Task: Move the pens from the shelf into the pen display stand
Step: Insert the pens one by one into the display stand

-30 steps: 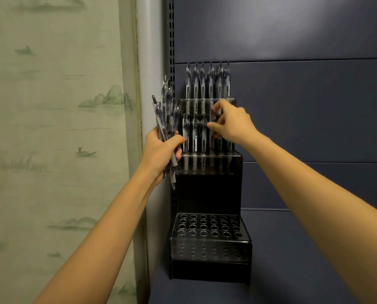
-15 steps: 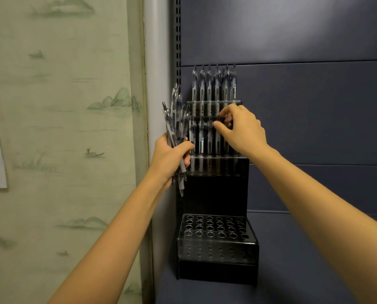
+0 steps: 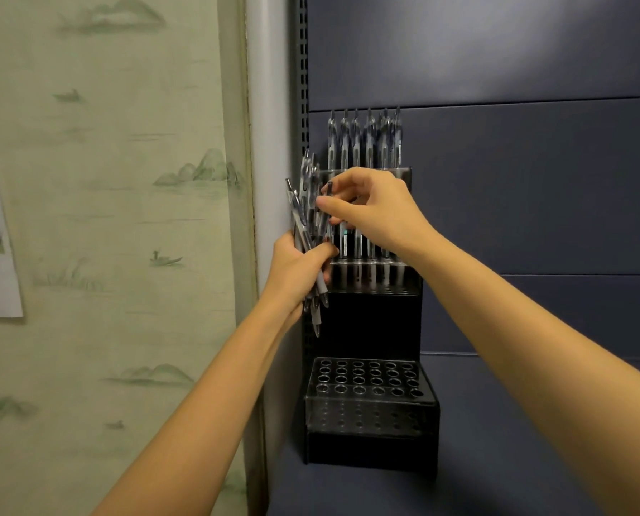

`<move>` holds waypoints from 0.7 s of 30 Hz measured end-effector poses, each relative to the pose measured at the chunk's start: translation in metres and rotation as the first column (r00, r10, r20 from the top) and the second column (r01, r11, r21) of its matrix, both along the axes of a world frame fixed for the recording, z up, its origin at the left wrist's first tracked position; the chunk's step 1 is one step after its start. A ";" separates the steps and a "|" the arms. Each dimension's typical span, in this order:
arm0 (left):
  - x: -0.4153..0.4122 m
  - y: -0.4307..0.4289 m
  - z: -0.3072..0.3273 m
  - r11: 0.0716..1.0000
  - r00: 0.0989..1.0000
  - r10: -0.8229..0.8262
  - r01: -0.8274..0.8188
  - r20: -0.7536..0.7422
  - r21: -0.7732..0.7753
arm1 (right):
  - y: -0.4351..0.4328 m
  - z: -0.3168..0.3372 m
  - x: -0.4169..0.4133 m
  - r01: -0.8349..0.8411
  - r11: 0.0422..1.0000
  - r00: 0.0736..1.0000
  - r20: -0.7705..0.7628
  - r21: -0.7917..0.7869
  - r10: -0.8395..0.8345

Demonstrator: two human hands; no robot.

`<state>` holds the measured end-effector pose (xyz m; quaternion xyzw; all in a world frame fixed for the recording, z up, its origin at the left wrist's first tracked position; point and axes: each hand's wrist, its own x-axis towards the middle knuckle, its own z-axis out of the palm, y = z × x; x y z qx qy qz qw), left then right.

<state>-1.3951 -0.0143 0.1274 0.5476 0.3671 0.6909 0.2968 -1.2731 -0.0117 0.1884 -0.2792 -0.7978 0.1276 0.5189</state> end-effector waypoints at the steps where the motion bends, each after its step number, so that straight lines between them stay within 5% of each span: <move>1: 0.000 0.000 0.000 1.000 1.000 0.002 -0.002 0.009 0.001 | -0.001 0.000 -0.001 -0.003 1.000 1.000 -0.001 -0.016 0.003; 21: 0.011 -0.001 0.001 1.000 1.000 0.003 -0.003 0.007 0.007 | 0.013 0.004 0.007 0.074 0.994 0.997 -0.005 -0.081 -0.074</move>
